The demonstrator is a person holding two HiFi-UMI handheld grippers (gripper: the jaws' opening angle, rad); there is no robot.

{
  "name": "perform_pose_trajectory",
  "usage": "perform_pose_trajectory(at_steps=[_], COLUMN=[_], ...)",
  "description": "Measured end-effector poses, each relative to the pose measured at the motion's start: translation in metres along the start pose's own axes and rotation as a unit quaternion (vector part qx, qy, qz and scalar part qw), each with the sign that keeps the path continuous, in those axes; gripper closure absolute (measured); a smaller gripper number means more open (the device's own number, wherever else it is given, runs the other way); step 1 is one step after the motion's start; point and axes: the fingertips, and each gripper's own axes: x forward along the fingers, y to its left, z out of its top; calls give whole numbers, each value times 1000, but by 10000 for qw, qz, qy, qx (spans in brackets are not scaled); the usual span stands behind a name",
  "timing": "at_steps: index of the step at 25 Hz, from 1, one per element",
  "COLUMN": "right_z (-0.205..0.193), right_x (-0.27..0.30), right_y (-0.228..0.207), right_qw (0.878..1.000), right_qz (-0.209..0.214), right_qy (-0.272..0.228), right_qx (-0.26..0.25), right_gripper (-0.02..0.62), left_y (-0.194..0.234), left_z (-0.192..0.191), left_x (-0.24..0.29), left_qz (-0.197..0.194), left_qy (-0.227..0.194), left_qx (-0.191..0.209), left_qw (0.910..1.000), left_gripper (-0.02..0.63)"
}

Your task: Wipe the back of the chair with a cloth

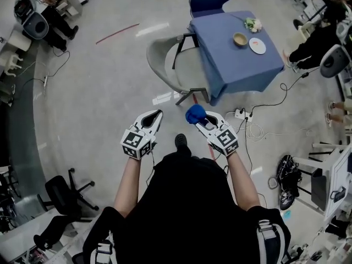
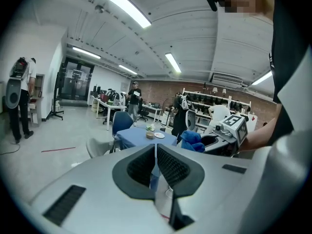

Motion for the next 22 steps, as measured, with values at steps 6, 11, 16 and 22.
perform_pose_trajectory(at_steps=[6,11,16,22], right_z=[9,17,17,15], right_x=[22,41,52,56], right_y=[-12,-17,-16,-25], right_qw=[9999,9998,9997,9998], right_qz=[-127,-169,-174,-196], right_qy=[84,91,116,60], right_qx=[-38,-109,-80,27], right_gripper=[430,430,430,430], left_y=[25,42,55,63], left_z=[13,14,14,10], left_x=[18,23,21,26], left_qz=[-218,-285,-269,-259], left_qy=[-39,-20,-12,52], left_qx=[82,56,19,9], left_qw=[9997,9996,9996,9997], left_gripper=[572,572,572,572])
